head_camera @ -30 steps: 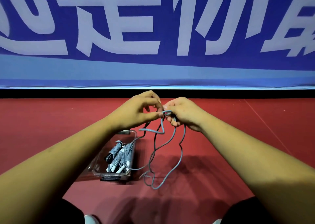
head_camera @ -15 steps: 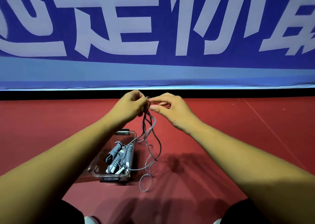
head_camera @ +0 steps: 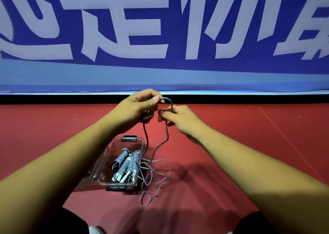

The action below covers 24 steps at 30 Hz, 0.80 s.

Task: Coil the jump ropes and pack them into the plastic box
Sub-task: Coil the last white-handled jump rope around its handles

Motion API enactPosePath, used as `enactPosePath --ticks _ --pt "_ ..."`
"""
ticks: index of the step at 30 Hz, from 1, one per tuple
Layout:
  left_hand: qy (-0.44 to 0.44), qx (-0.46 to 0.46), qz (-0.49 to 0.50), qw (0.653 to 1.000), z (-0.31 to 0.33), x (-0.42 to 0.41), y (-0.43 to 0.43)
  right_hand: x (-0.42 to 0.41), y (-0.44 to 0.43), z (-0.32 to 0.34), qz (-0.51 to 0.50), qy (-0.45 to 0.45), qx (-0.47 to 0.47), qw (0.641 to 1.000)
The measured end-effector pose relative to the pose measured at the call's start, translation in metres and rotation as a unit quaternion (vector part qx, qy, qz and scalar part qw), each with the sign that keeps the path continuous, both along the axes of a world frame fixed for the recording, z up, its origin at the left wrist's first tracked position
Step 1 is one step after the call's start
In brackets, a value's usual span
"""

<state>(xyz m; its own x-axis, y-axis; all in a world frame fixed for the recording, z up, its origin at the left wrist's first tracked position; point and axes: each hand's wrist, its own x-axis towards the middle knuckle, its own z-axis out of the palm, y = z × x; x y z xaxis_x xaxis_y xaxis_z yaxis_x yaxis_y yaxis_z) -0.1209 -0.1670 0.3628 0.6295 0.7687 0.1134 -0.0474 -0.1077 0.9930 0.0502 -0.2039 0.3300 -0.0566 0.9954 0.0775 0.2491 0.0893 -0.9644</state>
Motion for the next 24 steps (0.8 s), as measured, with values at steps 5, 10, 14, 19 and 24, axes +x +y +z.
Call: enactPosePath --ticks 5,10,14,19,24 --pt "0.326 0.149 0.020 0.933 -0.018 -0.023 0.028 0.031 0.006 0.018 -0.032 0.222 -0.059 0.973" --pt "0.518 0.114 -0.019 0.848 -0.054 -0.050 0.047 0.052 0.005 0.030 -0.059 0.365 -0.086 0.925" --pt "0.243 0.039 0.018 0.969 -0.060 -0.012 0.026 0.042 0.005 0.035 -0.044 0.417 -0.100 0.902" --pt "0.171 -0.040 -0.157 0.972 -0.087 0.032 -0.007 0.027 0.003 0.047 0.010 0.557 -0.093 0.825" --pt "0.450 0.060 -0.144 0.879 -0.109 -0.006 0.016 0.076 0.016 0.044 -0.159 0.460 -0.075 0.870"
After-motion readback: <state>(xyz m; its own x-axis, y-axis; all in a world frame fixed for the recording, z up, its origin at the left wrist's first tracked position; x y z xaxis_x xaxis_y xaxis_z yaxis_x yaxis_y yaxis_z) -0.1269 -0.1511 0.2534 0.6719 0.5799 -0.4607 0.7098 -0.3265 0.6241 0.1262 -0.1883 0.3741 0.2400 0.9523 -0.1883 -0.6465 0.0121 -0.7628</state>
